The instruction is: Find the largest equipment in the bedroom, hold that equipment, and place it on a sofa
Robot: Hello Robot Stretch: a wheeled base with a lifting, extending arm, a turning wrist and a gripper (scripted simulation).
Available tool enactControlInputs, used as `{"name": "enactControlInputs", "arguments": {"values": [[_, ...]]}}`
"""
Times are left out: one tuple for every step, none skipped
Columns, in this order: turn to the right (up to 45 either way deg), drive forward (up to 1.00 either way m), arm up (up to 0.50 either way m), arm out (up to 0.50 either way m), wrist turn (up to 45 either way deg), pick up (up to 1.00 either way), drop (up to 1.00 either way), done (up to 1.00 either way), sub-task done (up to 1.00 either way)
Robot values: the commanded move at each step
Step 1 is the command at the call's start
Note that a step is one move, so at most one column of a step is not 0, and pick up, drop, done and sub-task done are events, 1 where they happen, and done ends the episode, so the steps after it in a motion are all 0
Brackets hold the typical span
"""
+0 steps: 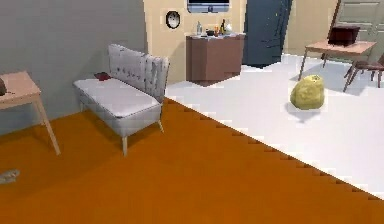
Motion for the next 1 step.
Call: {"name": "enactControlInputs", "arguments": {"values": [[45.0, 0.0, 0.0, 0.0, 0.0, 0.0, 0.0, 0.0, 0.0]]}}
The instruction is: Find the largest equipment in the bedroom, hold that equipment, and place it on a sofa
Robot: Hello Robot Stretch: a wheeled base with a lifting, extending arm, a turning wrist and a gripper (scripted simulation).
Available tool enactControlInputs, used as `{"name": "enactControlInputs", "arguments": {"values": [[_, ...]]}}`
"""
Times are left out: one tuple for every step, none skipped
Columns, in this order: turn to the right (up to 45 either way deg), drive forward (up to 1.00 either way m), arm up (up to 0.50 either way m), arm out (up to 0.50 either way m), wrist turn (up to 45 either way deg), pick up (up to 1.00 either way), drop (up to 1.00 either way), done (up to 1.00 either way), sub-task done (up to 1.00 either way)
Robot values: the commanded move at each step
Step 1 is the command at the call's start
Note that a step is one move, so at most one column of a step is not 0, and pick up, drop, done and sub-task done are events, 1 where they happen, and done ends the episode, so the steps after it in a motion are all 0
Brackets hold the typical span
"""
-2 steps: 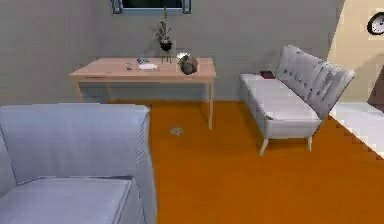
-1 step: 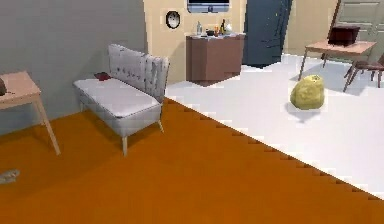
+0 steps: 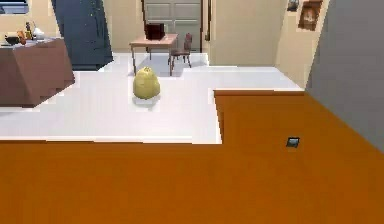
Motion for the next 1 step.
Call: {"name": "enactControlInputs", "arguments": {"values": [[-45.0, 0.0, 0.0, 0.0, 0.0, 0.0, 0.0, 0.0, 0.0]]}}
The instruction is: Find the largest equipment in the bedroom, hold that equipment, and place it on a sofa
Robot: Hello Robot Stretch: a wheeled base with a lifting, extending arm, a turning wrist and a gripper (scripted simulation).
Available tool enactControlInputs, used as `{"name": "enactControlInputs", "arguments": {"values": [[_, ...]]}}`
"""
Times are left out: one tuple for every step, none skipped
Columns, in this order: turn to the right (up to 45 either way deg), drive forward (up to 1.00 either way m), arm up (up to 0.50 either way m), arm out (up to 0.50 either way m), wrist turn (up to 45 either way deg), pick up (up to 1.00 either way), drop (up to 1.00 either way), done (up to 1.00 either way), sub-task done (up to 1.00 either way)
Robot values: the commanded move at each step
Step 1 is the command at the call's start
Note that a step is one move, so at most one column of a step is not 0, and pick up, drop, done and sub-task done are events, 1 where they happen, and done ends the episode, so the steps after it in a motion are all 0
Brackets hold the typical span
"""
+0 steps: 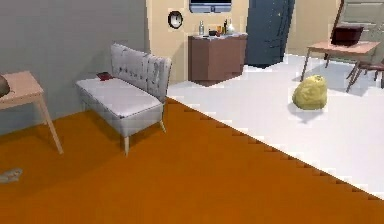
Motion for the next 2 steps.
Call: {"name": "enactControlInputs", "arguments": {"values": [[-45.0, 0.0, 0.0, 0.0, 0.0, 0.0, 0.0, 0.0, 0.0], [-9.0, 0.0, 0.0, 0.0, 0.0, 0.0, 0.0, 0.0, 0.0]]}}
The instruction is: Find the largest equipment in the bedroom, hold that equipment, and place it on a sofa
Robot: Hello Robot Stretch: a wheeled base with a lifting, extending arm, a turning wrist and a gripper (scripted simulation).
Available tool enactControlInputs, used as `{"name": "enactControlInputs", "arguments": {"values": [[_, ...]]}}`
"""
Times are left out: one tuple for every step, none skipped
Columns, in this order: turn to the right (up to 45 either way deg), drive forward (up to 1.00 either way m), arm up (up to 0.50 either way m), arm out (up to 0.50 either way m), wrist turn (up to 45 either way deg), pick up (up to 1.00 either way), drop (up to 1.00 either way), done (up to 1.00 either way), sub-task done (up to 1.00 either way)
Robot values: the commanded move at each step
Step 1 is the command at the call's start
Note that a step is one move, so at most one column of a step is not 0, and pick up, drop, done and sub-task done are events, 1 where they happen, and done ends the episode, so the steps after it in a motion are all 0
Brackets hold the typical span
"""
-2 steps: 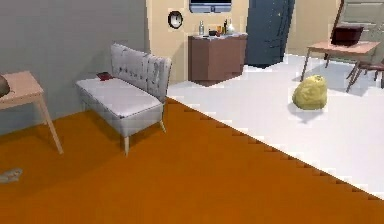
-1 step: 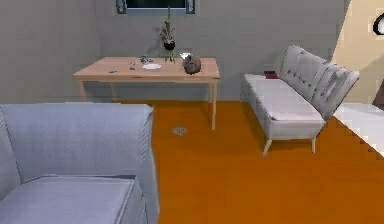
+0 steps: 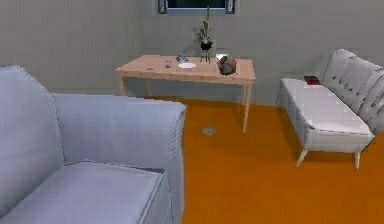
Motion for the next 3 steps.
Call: {"name": "enactControlInputs", "arguments": {"values": [[45.0, 0.0, 0.0, 0.0, 0.0, 0.0, 0.0, 0.0, 0.0], [45.0, 0.0, 0.0, 0.0, 0.0, 0.0, 0.0, 0.0, 0.0], [33.0, 0.0, 0.0, 0.0, 0.0, 0.0, 0.0, 0.0, 0.0]]}}
